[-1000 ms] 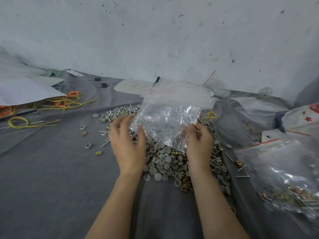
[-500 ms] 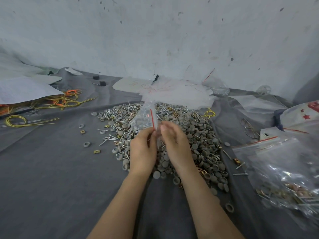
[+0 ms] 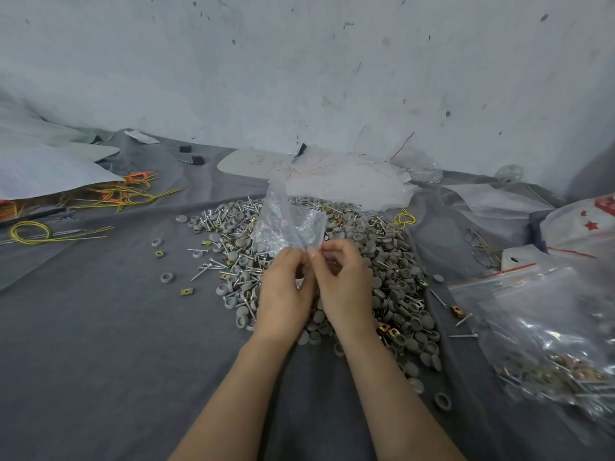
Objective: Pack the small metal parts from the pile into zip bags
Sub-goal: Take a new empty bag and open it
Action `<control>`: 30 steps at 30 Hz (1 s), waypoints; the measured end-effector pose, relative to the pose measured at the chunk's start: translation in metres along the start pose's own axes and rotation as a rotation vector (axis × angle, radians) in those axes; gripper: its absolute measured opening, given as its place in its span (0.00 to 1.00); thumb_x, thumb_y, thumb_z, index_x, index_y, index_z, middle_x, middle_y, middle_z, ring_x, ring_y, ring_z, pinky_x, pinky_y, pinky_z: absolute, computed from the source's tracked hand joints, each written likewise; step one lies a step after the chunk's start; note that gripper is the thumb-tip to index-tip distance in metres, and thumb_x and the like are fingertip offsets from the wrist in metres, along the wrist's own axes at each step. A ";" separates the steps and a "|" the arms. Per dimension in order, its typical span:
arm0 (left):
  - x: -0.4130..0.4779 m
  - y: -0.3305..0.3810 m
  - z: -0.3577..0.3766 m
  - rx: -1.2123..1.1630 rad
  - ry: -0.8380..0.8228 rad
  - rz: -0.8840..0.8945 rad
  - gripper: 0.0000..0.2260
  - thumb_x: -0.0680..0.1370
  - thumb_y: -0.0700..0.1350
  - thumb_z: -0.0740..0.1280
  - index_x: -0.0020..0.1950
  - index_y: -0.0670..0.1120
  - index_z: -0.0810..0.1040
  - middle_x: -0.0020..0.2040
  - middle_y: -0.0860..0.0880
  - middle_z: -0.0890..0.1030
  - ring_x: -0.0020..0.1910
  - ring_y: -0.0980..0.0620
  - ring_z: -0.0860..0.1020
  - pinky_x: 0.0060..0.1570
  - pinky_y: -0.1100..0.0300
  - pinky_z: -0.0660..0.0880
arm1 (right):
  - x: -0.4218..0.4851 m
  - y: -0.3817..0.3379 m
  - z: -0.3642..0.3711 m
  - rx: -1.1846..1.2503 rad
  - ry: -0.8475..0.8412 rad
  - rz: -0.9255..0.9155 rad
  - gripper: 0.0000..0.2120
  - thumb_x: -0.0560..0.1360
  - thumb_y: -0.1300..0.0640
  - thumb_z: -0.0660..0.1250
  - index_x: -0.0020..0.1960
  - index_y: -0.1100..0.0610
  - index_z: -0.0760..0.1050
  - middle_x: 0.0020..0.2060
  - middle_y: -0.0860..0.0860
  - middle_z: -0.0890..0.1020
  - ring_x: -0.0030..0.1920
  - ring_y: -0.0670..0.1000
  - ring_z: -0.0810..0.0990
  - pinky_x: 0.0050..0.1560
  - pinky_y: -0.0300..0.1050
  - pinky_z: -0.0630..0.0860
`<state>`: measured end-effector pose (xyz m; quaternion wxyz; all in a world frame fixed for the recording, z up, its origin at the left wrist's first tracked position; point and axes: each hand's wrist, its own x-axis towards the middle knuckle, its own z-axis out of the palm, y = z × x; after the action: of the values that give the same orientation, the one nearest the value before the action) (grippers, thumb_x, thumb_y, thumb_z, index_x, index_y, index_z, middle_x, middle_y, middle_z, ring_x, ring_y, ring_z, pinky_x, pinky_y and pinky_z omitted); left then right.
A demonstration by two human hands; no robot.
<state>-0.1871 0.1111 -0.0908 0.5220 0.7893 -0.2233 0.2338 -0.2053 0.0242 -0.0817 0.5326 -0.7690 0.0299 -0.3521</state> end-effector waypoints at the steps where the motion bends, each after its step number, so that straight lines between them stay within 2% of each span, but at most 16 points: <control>1: -0.001 0.000 0.001 -0.012 -0.008 -0.009 0.08 0.78 0.36 0.65 0.38 0.41 0.73 0.36 0.47 0.74 0.35 0.52 0.72 0.36 0.64 0.67 | 0.000 0.000 0.000 -0.018 0.007 -0.005 0.04 0.75 0.58 0.69 0.45 0.54 0.73 0.38 0.42 0.79 0.40 0.38 0.79 0.43 0.25 0.72; 4: -0.003 -0.001 0.002 -0.044 -0.018 -0.020 0.06 0.79 0.38 0.64 0.43 0.39 0.76 0.39 0.45 0.78 0.38 0.48 0.75 0.39 0.59 0.71 | 0.000 0.001 -0.002 -0.034 0.010 -0.006 0.03 0.76 0.58 0.69 0.45 0.53 0.75 0.37 0.40 0.79 0.39 0.34 0.78 0.42 0.24 0.71; 6: -0.003 0.001 0.001 -0.066 -0.011 -0.031 0.05 0.80 0.39 0.63 0.48 0.41 0.78 0.42 0.47 0.80 0.41 0.52 0.77 0.42 0.62 0.72 | 0.000 0.001 -0.001 -0.024 -0.018 0.000 0.01 0.76 0.58 0.68 0.47 0.55 0.77 0.38 0.41 0.79 0.40 0.33 0.78 0.44 0.25 0.72; 9: -0.002 0.002 -0.001 -0.101 0.000 -0.077 0.07 0.80 0.39 0.62 0.52 0.44 0.80 0.44 0.51 0.81 0.43 0.59 0.78 0.43 0.69 0.72 | 0.000 0.001 -0.001 -0.062 -0.041 -0.029 0.06 0.77 0.57 0.67 0.50 0.58 0.80 0.39 0.41 0.79 0.41 0.31 0.77 0.45 0.24 0.71; 12: -0.001 0.001 -0.002 -0.096 0.012 -0.108 0.06 0.80 0.40 0.63 0.47 0.46 0.80 0.40 0.53 0.81 0.38 0.60 0.78 0.38 0.72 0.70 | 0.000 0.000 0.000 -0.093 -0.042 -0.049 0.07 0.77 0.58 0.67 0.51 0.59 0.81 0.40 0.44 0.81 0.40 0.35 0.77 0.45 0.25 0.70; 15: -0.001 -0.001 -0.002 -0.073 0.039 -0.123 0.08 0.79 0.40 0.64 0.40 0.44 0.76 0.34 0.49 0.79 0.33 0.55 0.74 0.35 0.65 0.68 | -0.001 -0.001 0.001 -0.114 -0.029 -0.063 0.07 0.76 0.57 0.68 0.50 0.59 0.82 0.41 0.45 0.81 0.40 0.38 0.77 0.45 0.25 0.70; 20: 0.000 0.001 -0.002 -0.112 0.036 -0.168 0.11 0.78 0.40 0.66 0.36 0.43 0.71 0.30 0.50 0.73 0.29 0.59 0.67 0.31 0.67 0.65 | -0.001 0.000 0.001 -0.094 -0.038 -0.055 0.07 0.76 0.58 0.68 0.50 0.59 0.83 0.38 0.42 0.79 0.39 0.32 0.77 0.44 0.23 0.69; 22: 0.000 0.001 -0.001 -0.158 0.020 -0.188 0.11 0.77 0.40 0.67 0.35 0.43 0.71 0.29 0.52 0.72 0.28 0.60 0.67 0.31 0.68 0.65 | 0.000 0.000 0.000 -0.086 -0.056 -0.036 0.07 0.77 0.58 0.67 0.50 0.59 0.83 0.38 0.43 0.80 0.40 0.35 0.78 0.44 0.26 0.71; 25: 0.002 -0.001 -0.001 -0.256 -0.006 -0.235 0.11 0.77 0.41 0.68 0.36 0.41 0.72 0.29 0.52 0.72 0.28 0.59 0.66 0.29 0.67 0.64 | 0.002 -0.001 -0.003 -0.005 -0.087 0.038 0.08 0.78 0.58 0.66 0.47 0.59 0.83 0.36 0.46 0.82 0.38 0.42 0.80 0.43 0.36 0.75; 29: 0.003 -0.002 -0.002 -0.275 -0.018 -0.222 0.11 0.77 0.42 0.68 0.36 0.45 0.73 0.27 0.56 0.71 0.27 0.60 0.66 0.29 0.67 0.63 | 0.005 -0.002 -0.005 0.049 -0.101 0.109 0.12 0.79 0.58 0.63 0.40 0.58 0.81 0.29 0.50 0.79 0.32 0.51 0.77 0.38 0.47 0.74; 30: 0.002 -0.002 -0.001 -0.244 -0.018 -0.201 0.11 0.77 0.42 0.68 0.36 0.46 0.73 0.27 0.56 0.72 0.27 0.61 0.66 0.29 0.68 0.63 | 0.004 -0.002 -0.005 0.037 -0.099 0.096 0.13 0.79 0.58 0.63 0.38 0.58 0.79 0.26 0.48 0.76 0.29 0.48 0.74 0.36 0.45 0.71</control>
<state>-0.1844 0.1130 -0.0911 0.6327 0.7406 -0.1743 0.1445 -0.2059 0.0195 -0.0767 0.5638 -0.7733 0.0341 -0.2882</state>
